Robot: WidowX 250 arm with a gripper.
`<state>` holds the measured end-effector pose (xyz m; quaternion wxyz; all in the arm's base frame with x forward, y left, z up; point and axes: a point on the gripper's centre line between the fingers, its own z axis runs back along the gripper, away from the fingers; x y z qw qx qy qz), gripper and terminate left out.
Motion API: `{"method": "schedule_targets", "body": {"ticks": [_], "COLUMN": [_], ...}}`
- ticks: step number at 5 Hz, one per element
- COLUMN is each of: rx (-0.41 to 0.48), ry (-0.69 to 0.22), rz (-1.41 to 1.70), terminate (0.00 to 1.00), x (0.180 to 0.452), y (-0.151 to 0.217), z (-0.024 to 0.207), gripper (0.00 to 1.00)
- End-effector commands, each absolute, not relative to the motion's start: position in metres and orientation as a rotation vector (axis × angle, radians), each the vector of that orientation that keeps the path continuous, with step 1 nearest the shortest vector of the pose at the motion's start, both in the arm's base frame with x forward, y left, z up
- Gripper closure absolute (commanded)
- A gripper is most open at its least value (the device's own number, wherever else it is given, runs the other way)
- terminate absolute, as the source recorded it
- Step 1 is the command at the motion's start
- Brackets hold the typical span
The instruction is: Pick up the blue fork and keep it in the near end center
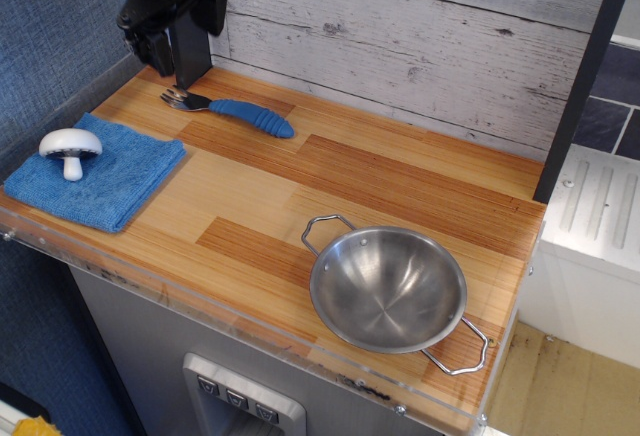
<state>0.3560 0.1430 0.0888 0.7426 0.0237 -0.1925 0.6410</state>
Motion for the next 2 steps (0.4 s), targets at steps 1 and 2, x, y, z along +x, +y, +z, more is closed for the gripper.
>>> {"method": "schedule_targets", "body": {"ticks": [1, 2], "rx": [0.066, 0.056], "ry": [-0.437, -0.415], "rz": [1.428, 1.436], "terminate": [0.0, 0.0], "x": [0.374, 0.38], "y": [0.126, 0.12], "z": [0.074, 0.059], "gripper": [0.0, 0.0]}}
